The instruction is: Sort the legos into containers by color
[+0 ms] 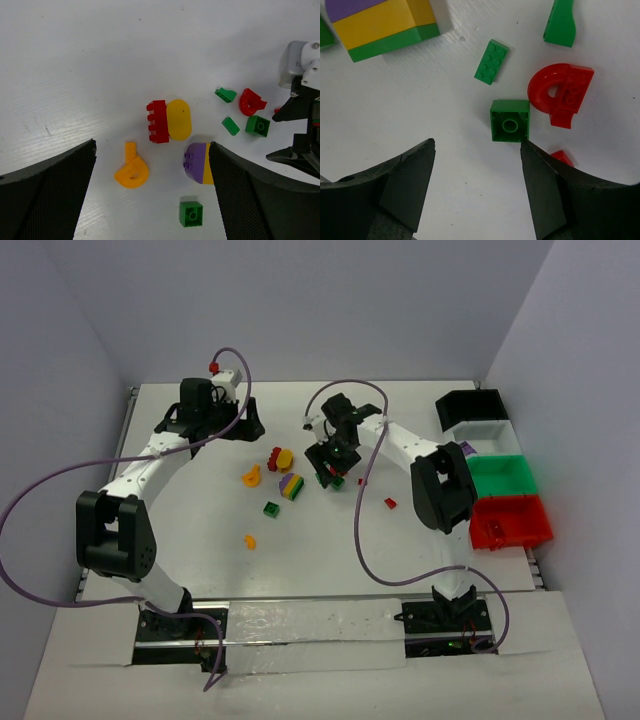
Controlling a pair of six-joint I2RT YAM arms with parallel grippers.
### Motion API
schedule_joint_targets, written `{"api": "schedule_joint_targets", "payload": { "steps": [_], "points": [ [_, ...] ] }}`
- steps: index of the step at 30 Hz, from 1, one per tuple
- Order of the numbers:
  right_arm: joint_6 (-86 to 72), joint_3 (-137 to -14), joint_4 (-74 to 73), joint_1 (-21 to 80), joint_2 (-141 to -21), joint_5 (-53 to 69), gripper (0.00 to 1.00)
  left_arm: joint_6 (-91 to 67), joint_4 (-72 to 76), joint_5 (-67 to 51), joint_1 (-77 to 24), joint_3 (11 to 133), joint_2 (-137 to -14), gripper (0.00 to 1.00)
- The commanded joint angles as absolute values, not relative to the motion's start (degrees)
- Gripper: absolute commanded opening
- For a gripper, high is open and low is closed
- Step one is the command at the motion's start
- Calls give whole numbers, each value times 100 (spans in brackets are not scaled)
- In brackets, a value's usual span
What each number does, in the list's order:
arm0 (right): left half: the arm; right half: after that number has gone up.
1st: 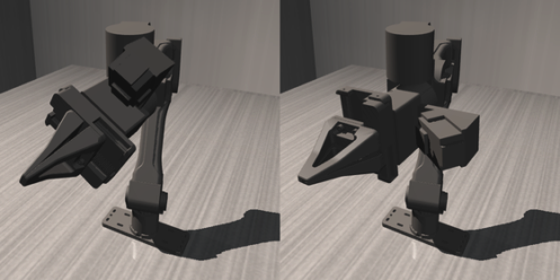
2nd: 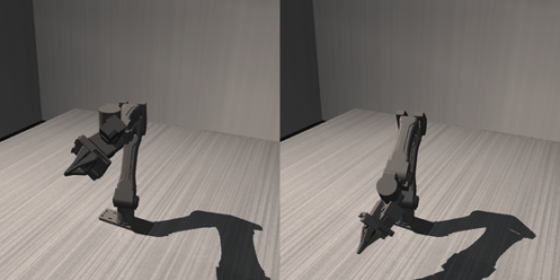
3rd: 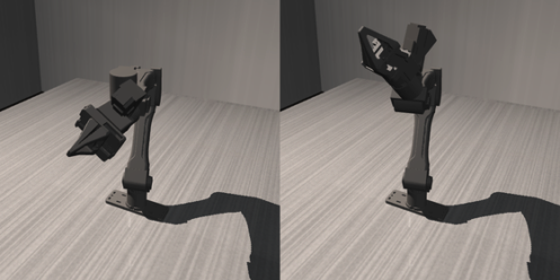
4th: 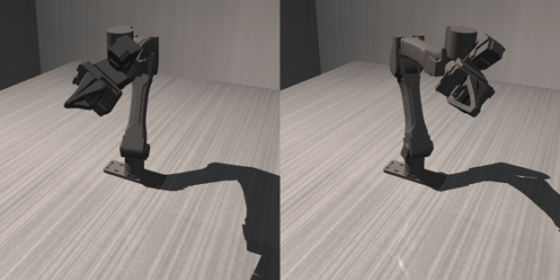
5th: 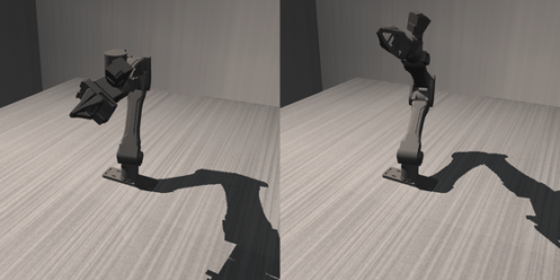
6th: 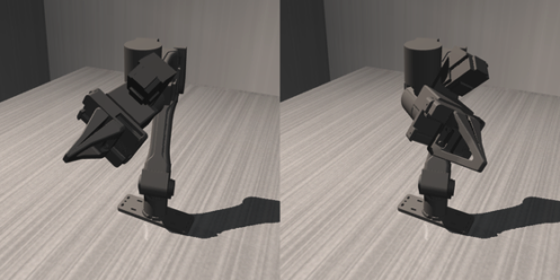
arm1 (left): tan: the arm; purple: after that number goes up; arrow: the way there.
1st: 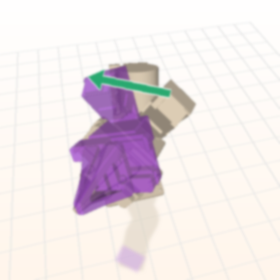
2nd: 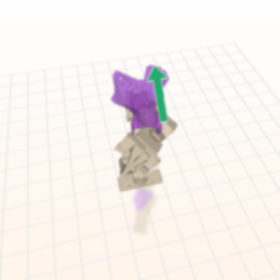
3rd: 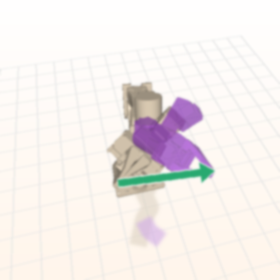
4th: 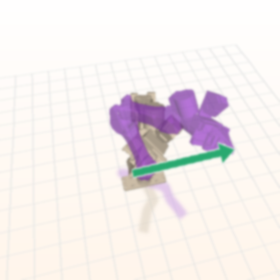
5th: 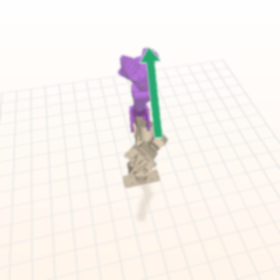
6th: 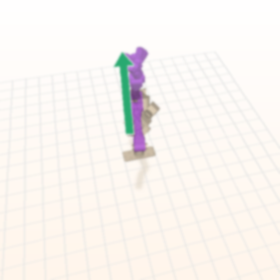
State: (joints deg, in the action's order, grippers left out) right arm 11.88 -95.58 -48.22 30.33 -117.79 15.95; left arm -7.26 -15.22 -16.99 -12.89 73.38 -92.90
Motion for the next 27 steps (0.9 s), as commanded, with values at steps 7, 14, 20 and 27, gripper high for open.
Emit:
{"api": "schedule_joint_targets", "payload": {
  "steps": [7,14,20,27],
  "points": [
    [1224,-9516,-4470,3103,-12216,1105,76,-756,-1441,-1826,-1239,7583,-9156,99],
    [1248,-9486,-4382,3103,-12302,1013,71,-745,-1424,-1811,-1239,7550,-9147,99],
    [1273,-9299,-4249,3103,-12171,738,45,-738,-1440,-1793,-1239,7575,-9157,99],
    [1238,-9062,-4352,3105,-11512,714,22,-721,-1457,-1775,-1239,7532,-9084,99]
  ]
}}
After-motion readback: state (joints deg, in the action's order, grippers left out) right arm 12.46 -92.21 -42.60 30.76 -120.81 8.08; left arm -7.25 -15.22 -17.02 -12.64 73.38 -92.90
